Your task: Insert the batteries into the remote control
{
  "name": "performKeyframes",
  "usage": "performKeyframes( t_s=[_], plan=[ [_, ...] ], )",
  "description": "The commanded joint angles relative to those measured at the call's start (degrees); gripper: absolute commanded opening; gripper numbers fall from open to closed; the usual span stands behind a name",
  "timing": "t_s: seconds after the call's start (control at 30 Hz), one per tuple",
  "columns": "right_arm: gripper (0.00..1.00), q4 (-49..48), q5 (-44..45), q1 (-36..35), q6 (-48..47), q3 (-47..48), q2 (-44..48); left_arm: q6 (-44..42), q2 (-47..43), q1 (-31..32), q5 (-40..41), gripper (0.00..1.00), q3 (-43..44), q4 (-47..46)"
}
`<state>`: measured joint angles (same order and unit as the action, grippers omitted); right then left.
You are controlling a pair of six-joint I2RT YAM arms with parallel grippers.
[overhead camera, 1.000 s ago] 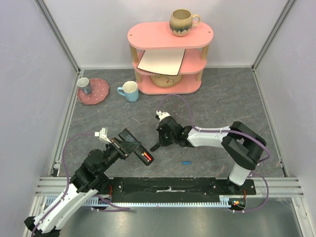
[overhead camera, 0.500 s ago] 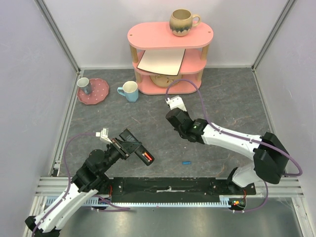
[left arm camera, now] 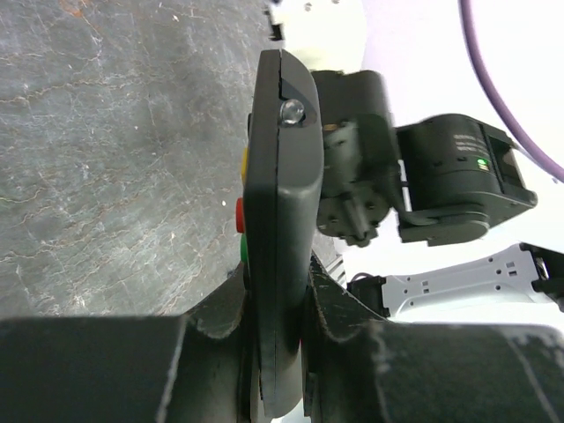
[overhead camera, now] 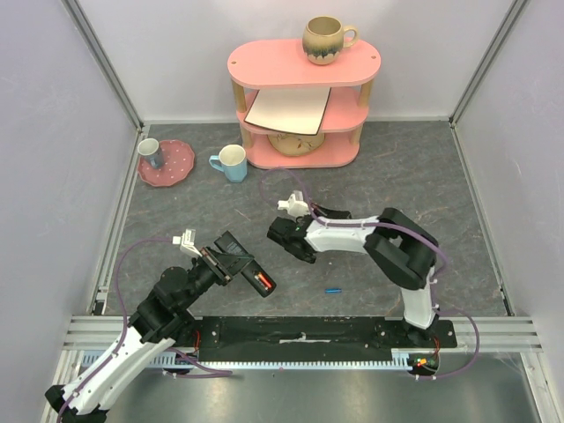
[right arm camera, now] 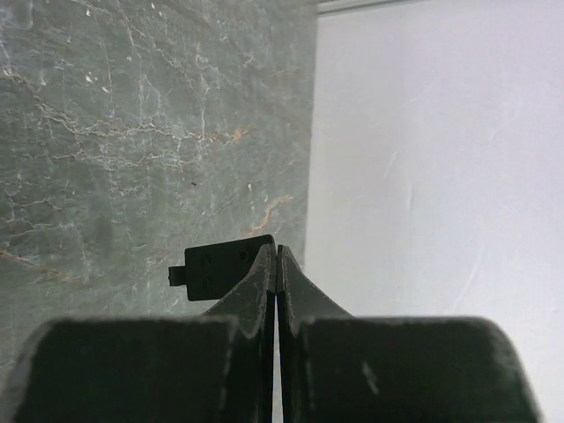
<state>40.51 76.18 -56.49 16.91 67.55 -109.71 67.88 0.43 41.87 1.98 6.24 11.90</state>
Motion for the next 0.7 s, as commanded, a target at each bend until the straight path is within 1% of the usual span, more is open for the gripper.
performKeyframes(
  t_s=[0.0,0.03,0.1,0.13,0.17,0.23,0.3,0.4,0.5,0.53,0.57,0.63,0.67],
  plan=[
    [0.0,10.1,9.85,-2.13,7.52,6.8,-5.76,-0.64,-4.73,0.06,-1.63,0.02,0.62,-1.71],
    [0.0,11.51,10.21,-2.31,10.14,7.59,-6.82,-0.64,-4.73,0.06,-1.63,0.02,0.53,-1.62],
    [0.0,17.3,9.78,-2.48,14.45,10.66,-10.32,-0.64,-4.82,0.14,-1.63,0.02,0.53,-1.62],
    [0.0,19.23,9.77,-2.49,18.47,11.63,-11.39,-0.64,-4.82,0.06,-1.63,0.02,0.53,-1.62],
    [0.0,22.56,9.51,-2.57,20.25,13.03,-12.36,-0.73,-4.82,0.06,-1.63,0.02,0.61,-1.53],
    [0.0,24.7,7.33,-2.75,22.9,14.01,-14.21,-0.82,-4.82,0.06,-1.63,0.02,0.79,-1.27],
    [0.0,24.7,6.0,-3.19,23.35,14.1,-14.83,-1.17,-4.82,0.06,-2.93,0.02,0.97,-1.0],
    [0.03,24.35,3.63,-4.15,23.35,14.1,-15.27,-1.17,-4.82,0.06,-3.03,0.02,0.97,-0.91],
    [0.1,21.29,-1.02,-4.51,20.28,13.49,-14.66,-1.25,-4.82,0.06,-3.29,0.02,0.97,-1.0],
    [0.15,17.71,-2.6,-4.59,18.53,12.18,-14.13,-1.17,-4.82,0.06,-3.3,0.02,0.97,-1.0],
    [0.17,15.76,-6.1,-4.51,15.82,11.38,-12.56,-1.25,-4.82,0.06,-3.38,0.02,0.97,-0.92],
    [0.23,11.28,-9.11,-4.51,13.51,9.28,-11.14,-1.17,-4.91,0.06,-3.73,0.02,1.05,-0.91],
    [0.24,10.65,-10.51,-4.59,13.24,8.92,-10.36,-1.25,-4.91,0.14,-3.82,0.02,1.05,-0.91]
  ],
)
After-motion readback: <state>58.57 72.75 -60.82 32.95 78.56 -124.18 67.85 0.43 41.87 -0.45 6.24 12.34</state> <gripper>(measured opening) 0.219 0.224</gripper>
